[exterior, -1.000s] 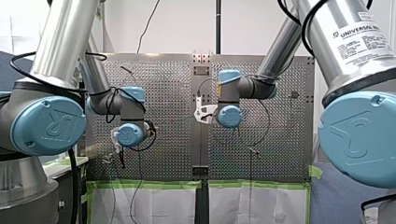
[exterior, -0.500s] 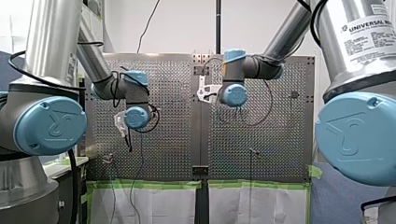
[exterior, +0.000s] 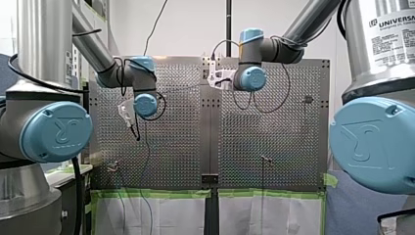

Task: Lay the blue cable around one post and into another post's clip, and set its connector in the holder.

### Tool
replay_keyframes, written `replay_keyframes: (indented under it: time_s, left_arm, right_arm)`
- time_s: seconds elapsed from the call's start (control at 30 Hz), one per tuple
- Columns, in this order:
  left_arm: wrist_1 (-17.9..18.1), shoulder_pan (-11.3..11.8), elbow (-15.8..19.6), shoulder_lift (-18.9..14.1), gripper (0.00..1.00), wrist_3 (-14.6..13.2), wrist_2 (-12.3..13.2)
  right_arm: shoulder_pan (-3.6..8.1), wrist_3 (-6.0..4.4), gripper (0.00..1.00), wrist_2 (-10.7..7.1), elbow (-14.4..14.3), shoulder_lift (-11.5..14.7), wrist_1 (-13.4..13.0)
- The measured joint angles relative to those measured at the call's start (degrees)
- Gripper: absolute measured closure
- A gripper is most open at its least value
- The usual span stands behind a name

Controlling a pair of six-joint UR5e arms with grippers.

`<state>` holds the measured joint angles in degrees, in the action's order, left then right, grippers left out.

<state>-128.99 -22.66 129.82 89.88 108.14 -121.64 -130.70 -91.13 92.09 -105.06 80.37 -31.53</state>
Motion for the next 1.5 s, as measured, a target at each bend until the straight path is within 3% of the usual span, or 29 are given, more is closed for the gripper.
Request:
replay_keyframes:
  time_s: [0.2,0.47,0.67,0.87,1.03,1.17,1.3,1.5]
  left_arm:
    - [-3.1,1.2,-2.3,-3.0,1.00,-0.7,-2.5]
    - [-7.1,3.6,-6.2,-7.1,1.00,-0.9,-5.3]
    - [-10.0,6.4,-9.1,-10.0,1.00,1.2,-3.4]
    - [-12.8,9.2,-11.7,-12.8,1.00,2.7,-0.7]
    - [-15.2,11.6,-13.5,-15.2,1.00,2.6,0.1]
    - [-17.6,14.0,-14.7,-17.3,1.00,1.7,1.0]
    - [-19.0,16.0,-15.1,-17.2,1.00,2.0,2.7]
    - [-19.2,19.2,-15.4,-16.2,1.00,4.7,5.8]
  right_arm:
    - [-0.42,2.52,1.00,-2.94,1.7,0.1,3.1]
    - [-0.77,4.78,1.00,-4.29,5.5,-1.5,7.2]
    - [-0.94,4.12,1.00,-5.81,8.6,-2.3,7.9]
    - [-1.60,4.75,1.00,-6.80,10.8,-2.5,8.3]
    - [-2.42,4.59,1.00,-7.51,11.9,-2.6,8.8]
    - [-3.19,3.95,1.00,-7.84,12.3,-2.7,7.6]
    - [-3.94,2.76,1.00,-7.89,13.1,-2.7,6.5]
    - [-4.67,2.37,1.00,-7.57,15.3,-2.8,6.6]
